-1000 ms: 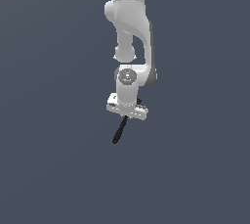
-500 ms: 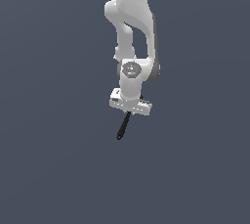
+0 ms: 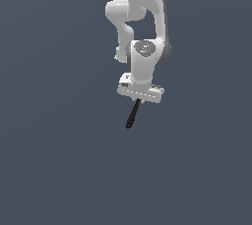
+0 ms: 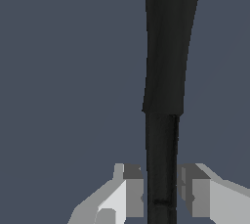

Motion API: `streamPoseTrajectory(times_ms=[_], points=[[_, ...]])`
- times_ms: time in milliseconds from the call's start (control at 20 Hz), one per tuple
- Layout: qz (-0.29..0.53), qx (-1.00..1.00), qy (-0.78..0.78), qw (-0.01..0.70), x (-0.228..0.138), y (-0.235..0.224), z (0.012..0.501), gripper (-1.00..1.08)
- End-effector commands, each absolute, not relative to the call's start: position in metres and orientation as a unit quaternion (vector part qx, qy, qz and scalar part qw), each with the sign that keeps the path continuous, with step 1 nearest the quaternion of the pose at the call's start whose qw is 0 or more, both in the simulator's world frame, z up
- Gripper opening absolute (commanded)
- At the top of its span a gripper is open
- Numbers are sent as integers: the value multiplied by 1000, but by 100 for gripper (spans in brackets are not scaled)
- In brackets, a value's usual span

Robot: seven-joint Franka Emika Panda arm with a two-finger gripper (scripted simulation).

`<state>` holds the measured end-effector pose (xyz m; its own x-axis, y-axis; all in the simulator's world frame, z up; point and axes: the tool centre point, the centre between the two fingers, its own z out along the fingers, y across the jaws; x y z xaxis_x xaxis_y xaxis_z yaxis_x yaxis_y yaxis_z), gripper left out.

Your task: Pick up the object and move it to a goal position.

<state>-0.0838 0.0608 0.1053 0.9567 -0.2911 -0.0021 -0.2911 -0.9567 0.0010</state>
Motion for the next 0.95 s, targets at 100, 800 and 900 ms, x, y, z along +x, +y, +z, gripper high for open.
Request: streamPoseTrajectory(times_ms=[100, 800, 900], points=[[0, 989, -147, 1, -99, 82, 142, -100], [0, 989, -146, 1, -123, 118, 205, -100], [0, 989, -146, 1, -124, 119, 206, -100]])
